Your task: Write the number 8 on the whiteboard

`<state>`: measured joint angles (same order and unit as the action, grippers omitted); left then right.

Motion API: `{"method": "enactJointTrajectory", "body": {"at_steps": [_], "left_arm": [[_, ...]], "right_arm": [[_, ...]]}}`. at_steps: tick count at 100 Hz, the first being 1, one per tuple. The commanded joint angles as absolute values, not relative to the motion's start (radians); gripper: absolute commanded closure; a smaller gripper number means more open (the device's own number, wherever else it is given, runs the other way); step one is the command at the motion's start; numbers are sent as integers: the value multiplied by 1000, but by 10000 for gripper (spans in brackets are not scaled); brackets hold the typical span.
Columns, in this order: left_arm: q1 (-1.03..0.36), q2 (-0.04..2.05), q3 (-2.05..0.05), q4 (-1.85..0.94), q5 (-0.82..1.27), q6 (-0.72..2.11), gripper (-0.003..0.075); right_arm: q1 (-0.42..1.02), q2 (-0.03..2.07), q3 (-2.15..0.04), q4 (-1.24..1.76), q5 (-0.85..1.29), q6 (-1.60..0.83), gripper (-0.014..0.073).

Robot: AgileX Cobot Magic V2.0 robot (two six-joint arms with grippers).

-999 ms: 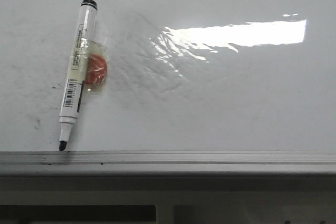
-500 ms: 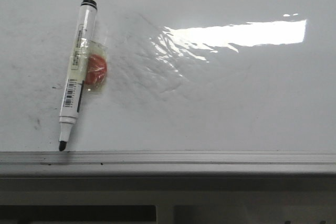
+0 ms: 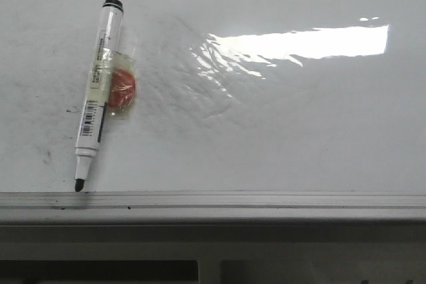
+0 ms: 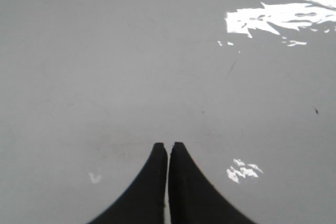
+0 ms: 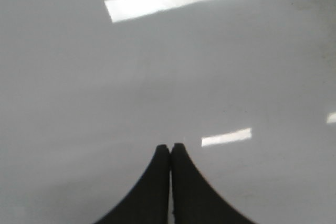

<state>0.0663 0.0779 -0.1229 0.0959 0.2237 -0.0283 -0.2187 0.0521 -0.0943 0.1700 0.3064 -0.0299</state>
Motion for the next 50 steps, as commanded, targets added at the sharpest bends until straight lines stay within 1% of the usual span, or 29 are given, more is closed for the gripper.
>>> {"method": "enactJointTrajectory", "body": {"at_steps": [1, 13, 24, 29, 36, 41, 43, 48, 50], "left_arm": [[58, 154, -211, 87, 171, -24, 741], [58, 204, -243, 87, 140, -24, 741], [58, 226, -243, 87, 94, -24, 738], [58, 240, -243, 87, 73, -24, 717], [58, 257, -243, 77, 38, -24, 630], [58, 274, -243, 43, 0, -24, 521], [58, 281, -243, 28, -11, -24, 491], [58, 299, -243, 0, -50, -24, 375], [58, 308, -243, 0, -58, -24, 351]], "right_arm": [[-222, 146, -192, 174, 329, -28, 657], [-222, 220, -235, 174, 368, -28, 657], [-220, 237, -238, 174, 300, -28, 657], [-220, 235, -238, 174, 263, -28, 657], [-220, 235, -238, 174, 234, -28, 657], [-220, 235, -238, 174, 230, -28, 657], [-220, 235, -238, 174, 230, -28, 657], [-220, 235, -238, 174, 230, -28, 657], [-220, 235, -238, 174, 230, -28, 657]]}}
